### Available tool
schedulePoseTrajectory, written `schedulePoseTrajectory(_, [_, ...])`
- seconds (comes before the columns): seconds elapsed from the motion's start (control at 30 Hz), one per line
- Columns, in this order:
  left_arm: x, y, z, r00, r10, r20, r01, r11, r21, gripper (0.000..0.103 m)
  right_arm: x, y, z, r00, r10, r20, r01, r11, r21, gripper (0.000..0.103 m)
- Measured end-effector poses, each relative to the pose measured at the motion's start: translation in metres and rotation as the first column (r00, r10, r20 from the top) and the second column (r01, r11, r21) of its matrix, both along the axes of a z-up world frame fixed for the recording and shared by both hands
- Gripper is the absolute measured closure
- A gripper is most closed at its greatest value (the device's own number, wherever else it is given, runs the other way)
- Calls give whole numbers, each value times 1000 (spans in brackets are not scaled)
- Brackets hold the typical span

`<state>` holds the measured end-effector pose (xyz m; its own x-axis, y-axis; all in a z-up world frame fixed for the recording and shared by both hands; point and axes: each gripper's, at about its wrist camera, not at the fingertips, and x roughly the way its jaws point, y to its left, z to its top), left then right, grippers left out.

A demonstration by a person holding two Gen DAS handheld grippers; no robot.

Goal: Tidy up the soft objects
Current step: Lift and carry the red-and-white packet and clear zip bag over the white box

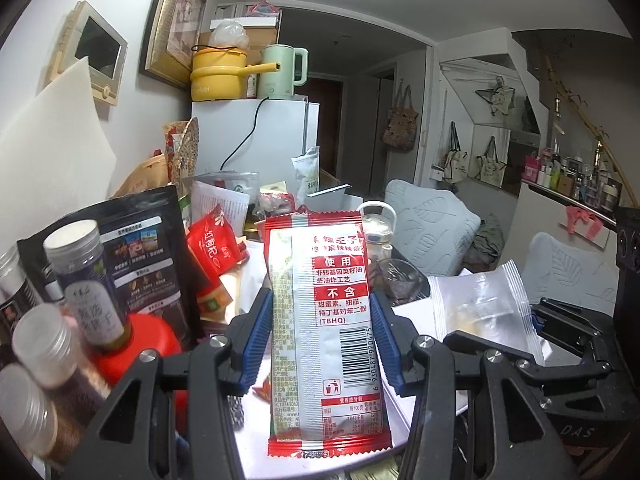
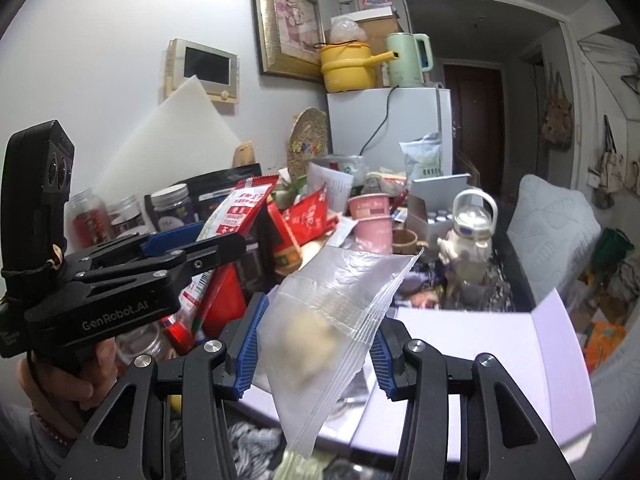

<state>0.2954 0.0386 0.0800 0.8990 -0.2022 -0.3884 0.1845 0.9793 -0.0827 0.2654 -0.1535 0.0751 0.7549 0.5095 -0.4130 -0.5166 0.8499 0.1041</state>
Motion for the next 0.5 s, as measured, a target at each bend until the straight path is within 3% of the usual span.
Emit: schedulePoseTrajectory(0.5, [61,11,-31,996,59,-67,-56,998,43,55,77,32,-18,999,13,-45,-14,1000,-12,56])
